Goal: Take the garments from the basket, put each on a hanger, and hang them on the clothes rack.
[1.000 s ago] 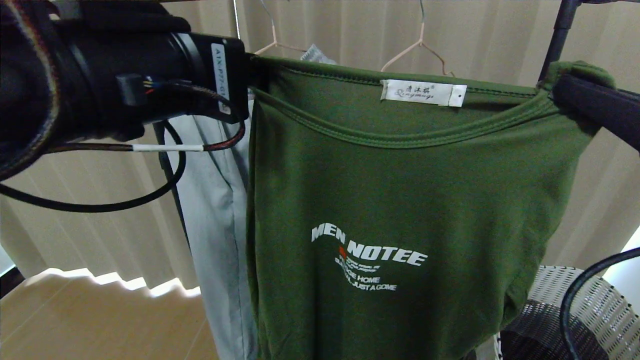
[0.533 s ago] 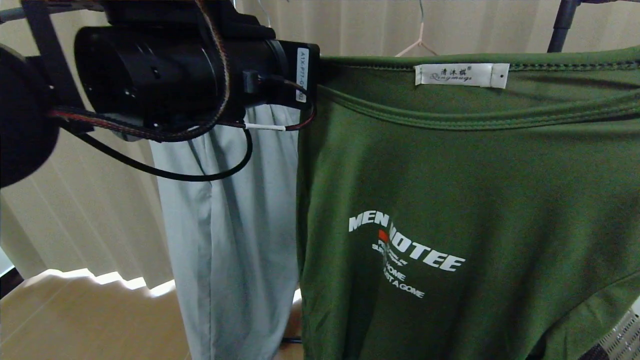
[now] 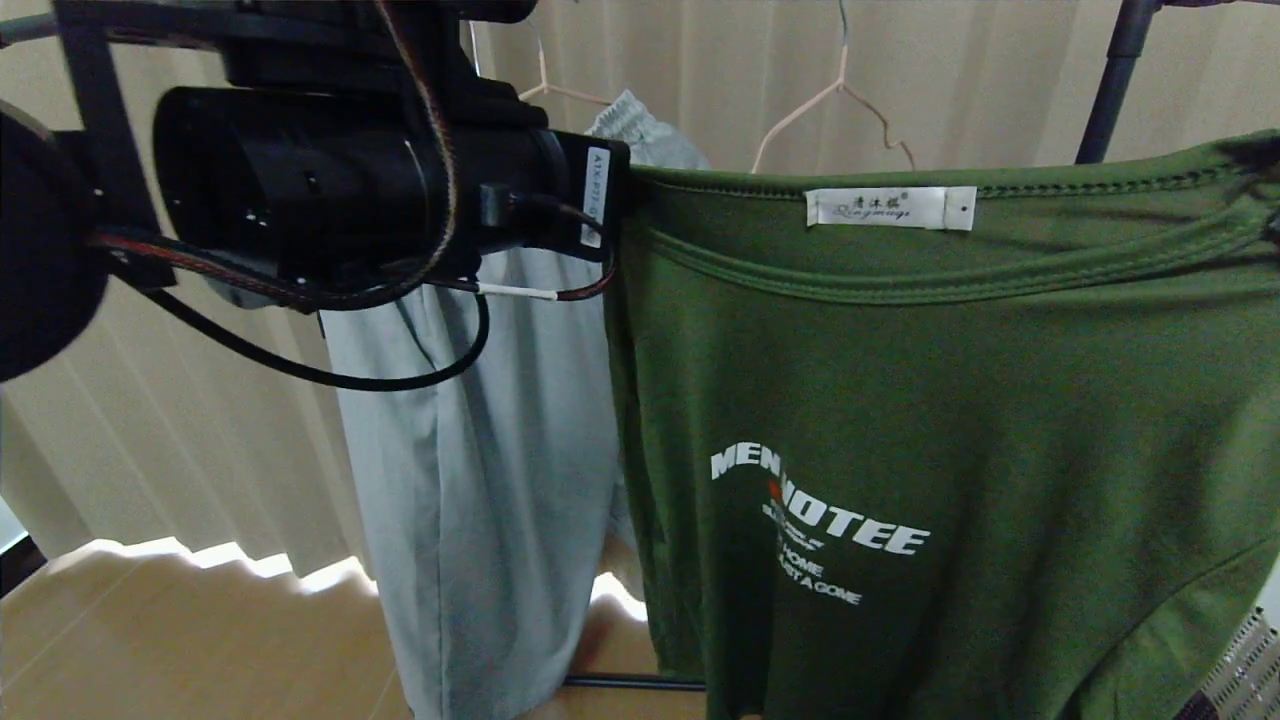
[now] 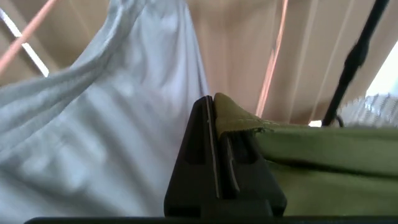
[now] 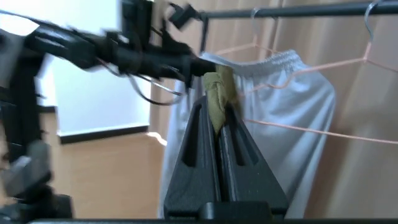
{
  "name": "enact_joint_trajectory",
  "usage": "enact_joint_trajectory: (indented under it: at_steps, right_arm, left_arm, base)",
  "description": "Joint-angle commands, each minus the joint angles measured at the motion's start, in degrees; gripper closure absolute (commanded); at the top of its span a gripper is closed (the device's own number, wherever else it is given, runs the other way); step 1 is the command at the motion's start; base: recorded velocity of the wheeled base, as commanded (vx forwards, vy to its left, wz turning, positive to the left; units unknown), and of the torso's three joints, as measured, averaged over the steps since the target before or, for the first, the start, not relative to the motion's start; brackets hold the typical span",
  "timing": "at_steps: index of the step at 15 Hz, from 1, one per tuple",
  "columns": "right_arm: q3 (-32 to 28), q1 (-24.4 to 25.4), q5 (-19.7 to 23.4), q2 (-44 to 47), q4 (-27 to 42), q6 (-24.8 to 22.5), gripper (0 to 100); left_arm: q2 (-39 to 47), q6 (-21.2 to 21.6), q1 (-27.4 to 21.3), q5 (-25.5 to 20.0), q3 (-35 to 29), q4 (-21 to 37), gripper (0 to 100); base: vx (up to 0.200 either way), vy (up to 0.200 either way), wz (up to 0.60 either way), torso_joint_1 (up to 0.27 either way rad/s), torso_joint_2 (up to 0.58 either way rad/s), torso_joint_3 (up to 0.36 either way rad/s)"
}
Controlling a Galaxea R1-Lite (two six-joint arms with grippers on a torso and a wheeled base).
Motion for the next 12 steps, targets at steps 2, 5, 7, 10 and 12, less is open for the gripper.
enact_joint_trajectory:
  at_steps: [2,5,7,10,12]
  right_arm:
    - [-0.49,-1.74,0.05,8.12,-4.87,-1.92,100]
    - [-1.81,-1.82,-0.13,16.2,-13.74,-1.92,100]
    - [-4.45,-1.82,-0.13,20.07,-15.24,-1.92,100]
    - [-8.31,-1.82,-0.04,24.99,-16.29,-1.75,100]
    - [-9.11,-1.82,-0.04,26.84,-17.44,-1.75,100]
  left_arm:
    - [-8.53,0.08,0.37,-0.62,2.36,5.01,100]
    - [-14.42,0.61,-0.07,-1.06,6.93,6.33,100]
    - [-17.84,0.78,-0.07,-2.82,10.1,6.77,100]
    - [-22.24,2.19,-2.44,-5.81,13.52,7.3,100]
    - [-23.73,2.19,-4.11,-7.74,14.49,7.3,100]
  base:
    - [0.0,0.0,0.0,0.0,0.0,0.0]
    - [0.0,0.0,0.0,0.0,0.0,0.0]
    - [0.0,0.0,0.0,0.0,0.0,0.0]
    - [0.0,0.0,0.0,0.0,0.0,0.0]
    - [0.0,0.0,0.0,0.0,0.0,0.0]
